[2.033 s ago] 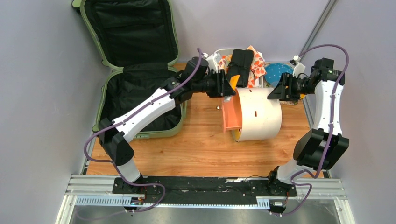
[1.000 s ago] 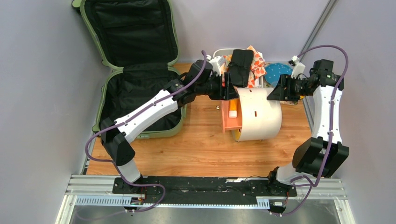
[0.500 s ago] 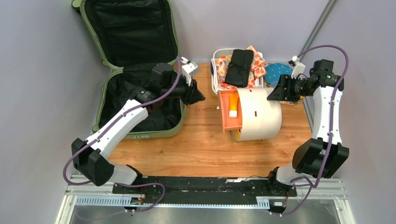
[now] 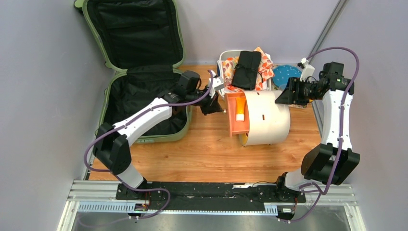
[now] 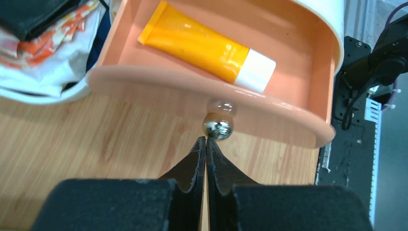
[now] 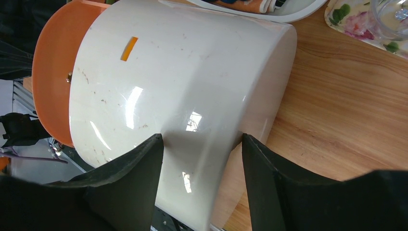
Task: Open, take out, and arrange the luggage
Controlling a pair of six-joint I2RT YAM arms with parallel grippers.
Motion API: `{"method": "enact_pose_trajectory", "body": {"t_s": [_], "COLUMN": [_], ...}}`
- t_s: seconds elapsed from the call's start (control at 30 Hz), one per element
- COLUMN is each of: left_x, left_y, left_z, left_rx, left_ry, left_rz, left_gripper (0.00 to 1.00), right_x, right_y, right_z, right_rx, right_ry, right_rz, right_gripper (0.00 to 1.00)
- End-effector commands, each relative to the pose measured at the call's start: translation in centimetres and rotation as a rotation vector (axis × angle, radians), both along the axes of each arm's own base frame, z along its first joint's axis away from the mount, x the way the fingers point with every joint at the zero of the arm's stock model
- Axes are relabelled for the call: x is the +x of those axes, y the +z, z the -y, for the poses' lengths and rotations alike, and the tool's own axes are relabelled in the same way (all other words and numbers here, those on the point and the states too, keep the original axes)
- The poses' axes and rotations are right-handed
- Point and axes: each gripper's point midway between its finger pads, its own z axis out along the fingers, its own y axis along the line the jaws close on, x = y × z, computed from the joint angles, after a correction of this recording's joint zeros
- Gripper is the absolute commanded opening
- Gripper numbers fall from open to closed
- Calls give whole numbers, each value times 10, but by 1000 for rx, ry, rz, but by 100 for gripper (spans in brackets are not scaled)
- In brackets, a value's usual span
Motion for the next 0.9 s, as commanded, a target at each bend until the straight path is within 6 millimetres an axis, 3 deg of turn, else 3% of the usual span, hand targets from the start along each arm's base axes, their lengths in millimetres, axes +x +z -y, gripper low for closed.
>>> {"method": "enact_pose_trajectory", "body": {"t_s": [0.0,0.23,0.37,0.7,0.73,0.83,0.87], "left_x": [6,6,2,4,4,9,7], "left_y": [40,55,46,34,35,30,38], "left_z": [43,87,105,124,125,115,110], "left_rx": [-139,-217,-229,-261,-261,-240,-249], "left_ry": [-93,-154,-180,-169,-166,-129,-129], "left_rz": [106,113,94,34,29,6,5], "left_gripper": [7,7,7,7,8,28,39], "right_x": [-37,-37,-36,-35,-34,-34,-32], "right_y": [-33,-34,-34,-34,-34,-31,-27], "right_z": [-5,-5,-5,-6,-5,-2,1], "right_rx": [-32,-30,-28,-29,-32,-57,-71], "right_ry": [29,25,25,24,23,21,18], "right_rz": [-202,-205,-204,-202,-202,-193,-178], "right_gripper": [61,61,61,61,61,63,65]}}
